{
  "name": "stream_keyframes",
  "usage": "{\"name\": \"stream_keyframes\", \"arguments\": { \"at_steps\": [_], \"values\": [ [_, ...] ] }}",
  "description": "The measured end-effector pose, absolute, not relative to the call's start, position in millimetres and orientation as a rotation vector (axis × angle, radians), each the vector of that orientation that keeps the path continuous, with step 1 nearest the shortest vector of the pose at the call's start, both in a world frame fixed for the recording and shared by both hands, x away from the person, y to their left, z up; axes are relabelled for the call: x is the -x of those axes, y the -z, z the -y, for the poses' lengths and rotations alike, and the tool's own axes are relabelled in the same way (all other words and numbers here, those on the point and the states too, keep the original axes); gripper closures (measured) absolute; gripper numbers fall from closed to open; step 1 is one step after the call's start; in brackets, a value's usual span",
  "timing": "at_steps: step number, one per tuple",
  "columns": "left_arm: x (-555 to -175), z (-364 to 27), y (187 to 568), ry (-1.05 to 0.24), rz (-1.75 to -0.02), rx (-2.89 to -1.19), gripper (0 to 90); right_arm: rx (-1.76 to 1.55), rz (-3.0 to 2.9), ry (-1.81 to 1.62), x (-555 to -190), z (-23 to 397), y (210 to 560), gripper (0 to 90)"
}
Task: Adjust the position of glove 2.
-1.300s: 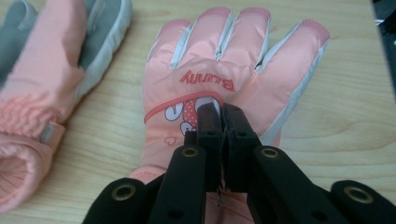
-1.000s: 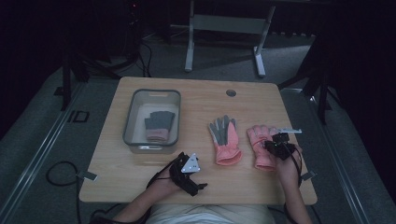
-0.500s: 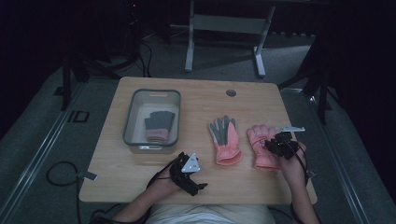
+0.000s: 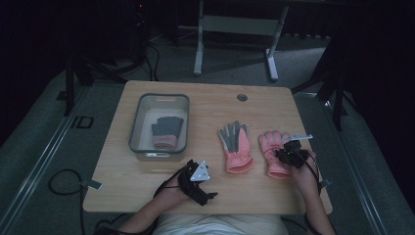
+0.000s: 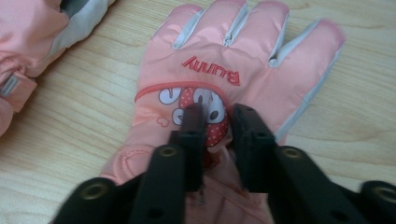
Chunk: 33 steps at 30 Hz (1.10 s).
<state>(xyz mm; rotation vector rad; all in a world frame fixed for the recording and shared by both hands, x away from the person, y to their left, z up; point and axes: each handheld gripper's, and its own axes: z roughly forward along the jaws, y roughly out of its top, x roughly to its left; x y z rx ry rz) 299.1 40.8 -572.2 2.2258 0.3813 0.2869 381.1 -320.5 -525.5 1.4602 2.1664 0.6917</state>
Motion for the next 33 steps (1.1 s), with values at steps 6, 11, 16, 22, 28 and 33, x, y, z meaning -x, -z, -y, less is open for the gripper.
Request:
{"name": "stream_keyframes", "arguments": {
  "at_steps": [6, 11, 16, 22, 28, 33],
  "values": [
    [-299, -41, 572, -0.289, -0.384, -2.22, 1.6, -1.525, -2.112, -0.73, -380, 320, 520, 86.9],
    [-299, -41, 572, -0.291, -0.382, -2.219, 1.5, -1.525, -2.06, -0.731, -377, 320, 500, 87.4],
    [-299, -41, 571, -0.289, -0.381, -2.221, 1.5, -1.493, -2.027, -0.76, -374, 317, 474, 87.5],
    [-299, -40, 572, -0.286, -0.387, -2.215, 1.5, -1.445, -1.988, -0.81, -372, 309, 442, 87.7],
    [-299, -40, 572, -0.287, -0.385, -2.217, 1.6, -1.386, -1.987, -0.866, -373, 293, 418, 87.9],
    [-299, -40, 572, -0.287, -0.385, -2.217, 1.6, -1.348, -1.995, -0.909, -373, 274, 406, 87.8]
  ]
}}
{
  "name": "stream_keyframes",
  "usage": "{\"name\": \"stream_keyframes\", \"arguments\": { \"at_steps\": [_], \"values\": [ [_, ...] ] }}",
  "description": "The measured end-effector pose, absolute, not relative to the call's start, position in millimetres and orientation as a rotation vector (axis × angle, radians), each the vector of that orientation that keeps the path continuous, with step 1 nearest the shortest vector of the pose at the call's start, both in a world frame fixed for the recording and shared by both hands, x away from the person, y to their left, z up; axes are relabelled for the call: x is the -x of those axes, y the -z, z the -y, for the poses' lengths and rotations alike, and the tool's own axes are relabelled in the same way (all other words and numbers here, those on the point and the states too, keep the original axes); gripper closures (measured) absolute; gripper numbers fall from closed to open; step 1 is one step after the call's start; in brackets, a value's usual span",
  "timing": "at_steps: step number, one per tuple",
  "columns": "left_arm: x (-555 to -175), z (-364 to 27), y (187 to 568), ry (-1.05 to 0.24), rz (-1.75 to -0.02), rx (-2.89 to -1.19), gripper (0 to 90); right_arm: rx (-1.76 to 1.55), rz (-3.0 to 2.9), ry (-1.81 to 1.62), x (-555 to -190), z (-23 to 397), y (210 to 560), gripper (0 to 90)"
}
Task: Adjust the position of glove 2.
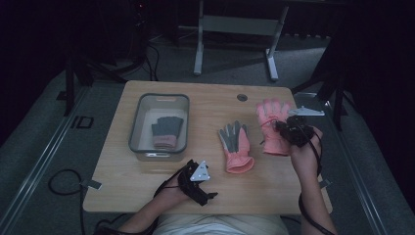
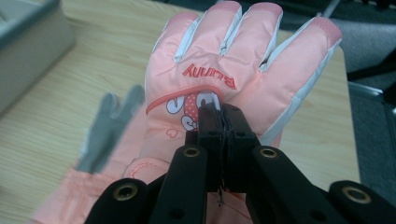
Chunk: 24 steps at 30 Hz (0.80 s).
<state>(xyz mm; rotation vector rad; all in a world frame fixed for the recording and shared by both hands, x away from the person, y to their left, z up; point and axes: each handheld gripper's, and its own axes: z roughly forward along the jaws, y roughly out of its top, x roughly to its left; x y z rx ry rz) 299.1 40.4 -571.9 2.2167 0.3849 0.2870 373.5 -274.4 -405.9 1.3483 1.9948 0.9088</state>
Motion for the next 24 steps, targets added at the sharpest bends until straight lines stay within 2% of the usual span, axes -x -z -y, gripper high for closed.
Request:
{"name": "stream_keyframes", "arguments": {
  "at_steps": [9, 24],
  "values": [
    [-299, -40, 571, -0.295, -0.374, -2.222, 1.5, -1.283, -2.038, -0.945, -369, 231, 396, 87.9],
    [-299, -40, 571, -0.29, -0.372, -2.221, 1.6, -1.333, -2.076, -0.891, -371, 188, 431, 87.8]
  ]
}}
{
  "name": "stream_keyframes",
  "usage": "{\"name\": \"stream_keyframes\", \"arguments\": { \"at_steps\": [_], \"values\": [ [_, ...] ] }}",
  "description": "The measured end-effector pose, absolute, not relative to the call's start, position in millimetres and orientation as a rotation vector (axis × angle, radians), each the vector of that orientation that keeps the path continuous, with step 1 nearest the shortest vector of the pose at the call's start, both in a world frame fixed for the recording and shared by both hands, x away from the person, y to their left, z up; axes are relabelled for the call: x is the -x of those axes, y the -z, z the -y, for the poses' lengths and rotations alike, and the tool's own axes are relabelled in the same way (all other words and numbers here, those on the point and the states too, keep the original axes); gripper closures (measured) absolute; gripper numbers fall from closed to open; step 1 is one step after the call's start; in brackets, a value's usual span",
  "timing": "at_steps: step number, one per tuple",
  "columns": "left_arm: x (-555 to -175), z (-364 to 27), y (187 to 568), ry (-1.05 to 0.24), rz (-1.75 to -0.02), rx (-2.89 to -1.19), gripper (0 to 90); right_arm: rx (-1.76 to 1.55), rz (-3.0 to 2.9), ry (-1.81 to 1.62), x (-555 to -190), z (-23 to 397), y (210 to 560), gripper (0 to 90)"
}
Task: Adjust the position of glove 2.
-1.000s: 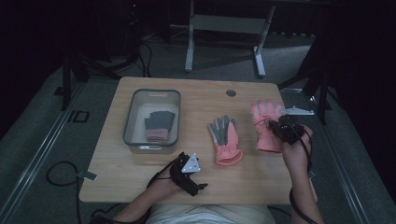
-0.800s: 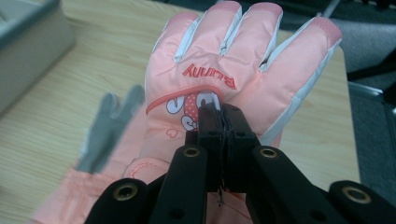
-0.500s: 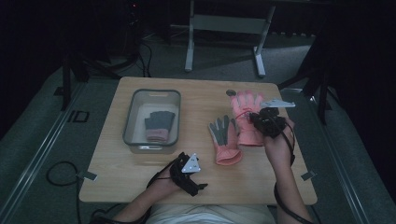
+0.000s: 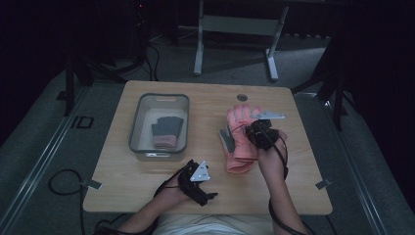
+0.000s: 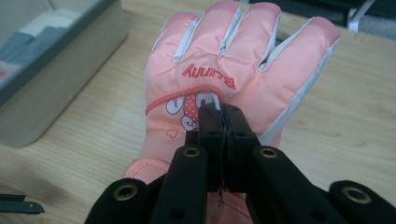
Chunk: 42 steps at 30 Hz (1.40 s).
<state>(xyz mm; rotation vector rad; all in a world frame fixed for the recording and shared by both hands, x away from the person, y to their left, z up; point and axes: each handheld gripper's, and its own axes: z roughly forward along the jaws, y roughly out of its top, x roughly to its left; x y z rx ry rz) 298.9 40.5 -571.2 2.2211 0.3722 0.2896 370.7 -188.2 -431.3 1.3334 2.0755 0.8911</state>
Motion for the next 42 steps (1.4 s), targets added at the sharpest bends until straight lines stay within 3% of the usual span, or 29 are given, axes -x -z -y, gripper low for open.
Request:
{"name": "stream_keyframes", "arguments": {
  "at_steps": [15, 29, 42],
  "values": [
    [-299, -41, 571, -0.289, -0.365, -2.226, 1.5, -1.416, -2.166, -0.839, -386, 181, 479, 87.7],
    [-299, -40, 572, -0.279, -0.374, -2.22, 1.5, -1.454, -2.183, -0.842, -393, 177, 497, 85.0],
    [-300, -42, 567, -0.262, -0.404, -2.188, 1.6, -1.359, -2.204, -0.898, -386, 180, 468, 63.1]
  ]
}}
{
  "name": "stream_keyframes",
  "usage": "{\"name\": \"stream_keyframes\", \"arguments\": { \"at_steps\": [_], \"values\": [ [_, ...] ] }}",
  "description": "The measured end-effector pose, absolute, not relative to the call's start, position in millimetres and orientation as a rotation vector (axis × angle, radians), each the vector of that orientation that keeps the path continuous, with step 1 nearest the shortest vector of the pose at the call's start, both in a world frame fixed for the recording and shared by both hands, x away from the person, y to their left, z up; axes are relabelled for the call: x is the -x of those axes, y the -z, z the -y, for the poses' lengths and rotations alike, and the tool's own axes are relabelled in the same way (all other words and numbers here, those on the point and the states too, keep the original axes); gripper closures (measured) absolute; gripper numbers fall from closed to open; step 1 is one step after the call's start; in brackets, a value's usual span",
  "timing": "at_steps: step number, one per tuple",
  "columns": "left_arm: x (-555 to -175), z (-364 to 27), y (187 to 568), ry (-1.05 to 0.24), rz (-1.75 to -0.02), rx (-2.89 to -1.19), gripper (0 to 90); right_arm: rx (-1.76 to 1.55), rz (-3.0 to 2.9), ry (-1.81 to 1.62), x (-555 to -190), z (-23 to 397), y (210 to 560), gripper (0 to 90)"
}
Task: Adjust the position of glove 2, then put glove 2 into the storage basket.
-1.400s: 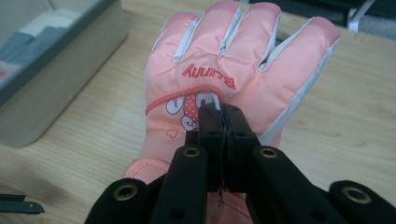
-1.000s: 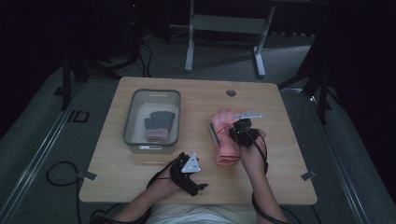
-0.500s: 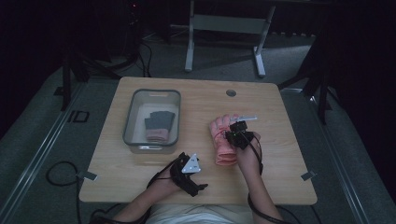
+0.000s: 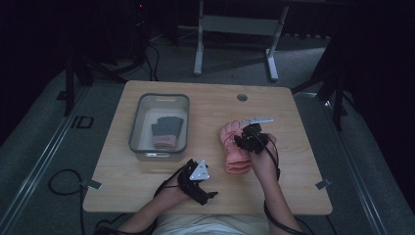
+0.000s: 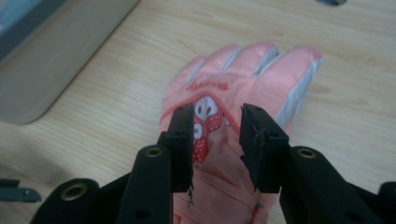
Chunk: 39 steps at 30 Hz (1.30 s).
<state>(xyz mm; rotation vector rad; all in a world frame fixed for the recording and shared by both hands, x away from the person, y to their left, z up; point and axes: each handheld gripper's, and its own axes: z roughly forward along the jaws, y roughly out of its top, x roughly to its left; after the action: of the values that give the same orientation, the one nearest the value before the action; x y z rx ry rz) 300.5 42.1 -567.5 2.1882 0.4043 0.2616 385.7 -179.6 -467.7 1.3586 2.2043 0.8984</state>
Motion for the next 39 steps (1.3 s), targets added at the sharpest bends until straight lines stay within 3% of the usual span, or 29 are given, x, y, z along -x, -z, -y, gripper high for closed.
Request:
{"name": "stream_keyframes", "arguments": {
  "at_steps": [6, 10, 17, 22, 27, 29, 39],
  "values": [
    [-302, -46, 548, -0.249, -0.507, -2.105, 1.6, -1.303, -2.223, -0.973, -382, 198, 453, 61.0],
    [-299, -46, 530, -0.416, -0.56, -2.102, 2.2, -1.236, -2.245, -1.008, -382, 218, 449, 61.2],
    [-309, -41, 504, -0.237, -0.62, -2.03, 3.9, -1.171, -2.269, -1.006, -383, 241, 446, 65.0],
    [-325, -28, 485, -0.165, -0.579, -2.039, 5.0, -1.137, -2.27, -1.023, -386, 239, 443, 65.7],
    [-347, -9, 469, -0.254, -0.591, -2.065, 6.7, -1.132, -2.221, -1.066, -394, 230, 438, 65.8],
    [-358, 0, 463, -0.312, -0.612, -2.072, 13.8, -1.137, -2.216, -1.081, -397, 226, 439, 65.7],
    [-405, 18, 475, -0.337, -0.81, -2.112, 20.2, -1.251, -2.255, -1.017, -414, 214, 475, 61.5]
  ]
}}
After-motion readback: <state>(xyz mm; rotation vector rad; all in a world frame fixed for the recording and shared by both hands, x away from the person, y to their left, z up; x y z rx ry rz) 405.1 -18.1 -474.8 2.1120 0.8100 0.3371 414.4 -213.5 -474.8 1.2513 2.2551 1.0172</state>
